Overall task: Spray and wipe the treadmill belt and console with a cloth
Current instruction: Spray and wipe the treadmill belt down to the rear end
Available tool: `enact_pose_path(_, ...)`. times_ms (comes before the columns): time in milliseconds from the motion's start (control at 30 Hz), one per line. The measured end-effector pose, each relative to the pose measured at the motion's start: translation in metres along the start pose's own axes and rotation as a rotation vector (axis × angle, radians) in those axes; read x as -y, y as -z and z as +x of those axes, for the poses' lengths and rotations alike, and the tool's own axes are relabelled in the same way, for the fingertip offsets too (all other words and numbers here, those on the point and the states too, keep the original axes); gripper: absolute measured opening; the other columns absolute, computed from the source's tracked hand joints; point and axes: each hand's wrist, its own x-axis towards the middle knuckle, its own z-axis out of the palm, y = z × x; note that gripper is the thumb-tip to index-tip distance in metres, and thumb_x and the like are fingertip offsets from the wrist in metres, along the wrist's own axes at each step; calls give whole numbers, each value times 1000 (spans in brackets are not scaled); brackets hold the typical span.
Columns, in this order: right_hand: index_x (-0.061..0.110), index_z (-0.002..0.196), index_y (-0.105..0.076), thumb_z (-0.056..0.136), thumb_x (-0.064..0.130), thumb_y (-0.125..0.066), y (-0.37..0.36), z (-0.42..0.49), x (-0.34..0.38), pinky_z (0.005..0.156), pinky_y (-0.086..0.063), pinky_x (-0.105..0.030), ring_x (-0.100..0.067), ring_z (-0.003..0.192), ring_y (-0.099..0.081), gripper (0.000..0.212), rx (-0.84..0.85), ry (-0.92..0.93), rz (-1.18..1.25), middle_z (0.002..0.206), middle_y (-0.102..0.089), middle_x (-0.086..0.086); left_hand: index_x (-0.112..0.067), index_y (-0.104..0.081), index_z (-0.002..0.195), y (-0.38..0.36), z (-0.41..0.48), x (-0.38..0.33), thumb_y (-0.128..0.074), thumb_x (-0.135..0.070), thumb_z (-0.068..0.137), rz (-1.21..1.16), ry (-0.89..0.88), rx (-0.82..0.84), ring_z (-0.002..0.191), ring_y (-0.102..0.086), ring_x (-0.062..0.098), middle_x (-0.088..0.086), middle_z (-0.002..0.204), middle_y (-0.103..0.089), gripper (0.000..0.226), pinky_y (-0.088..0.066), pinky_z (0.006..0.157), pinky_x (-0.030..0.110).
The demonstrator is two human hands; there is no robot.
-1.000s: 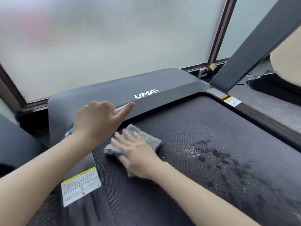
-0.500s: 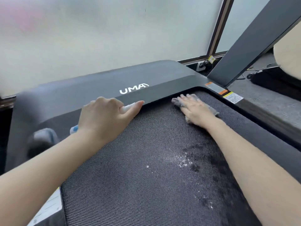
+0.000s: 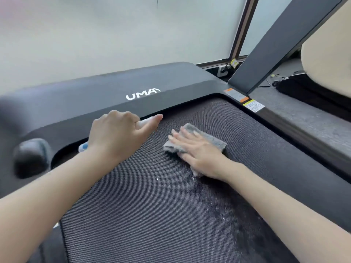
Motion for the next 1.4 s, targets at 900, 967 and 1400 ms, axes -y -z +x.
enact_pose_path(900, 26, 148, -29, 92, 39, -32, -17, -59, 68, 119, 3, -35, -11, 147, -5, 58, -10, -136, 124, 158, -19, 6, -5, -37, 48, 36, -72, 8, -30, -74, 87, -168, 82, -100, 49, -41, 26, 13, 49, -41, 79, -23, 49, 30)
enact_pose_path(967, 28, 148, -28, 96, 38, -34, -27, -62, 115, 119, 3, -33, -8, 147, -3, 53, 17, 29, 121, 157, -19, 10, -6, -40, 48, 38, -78, 7, -31, -72, 87, -166, 82, -107, 49, -39, 25, 10, 50, -40, 77, -21, 49, 31)
enact_pose_path(1400, 27, 151, -15, 102, 37, -33, -18, -21, 31, 118, 6, -40, -15, 148, 1, 54, -1, -389, -96, 161, -7, 4, -6, -42, 49, 58, -96, 31, -32, -71, 86, -139, 114, -98, 57, -40, 27, 12, 53, -41, 76, -25, 54, 33)
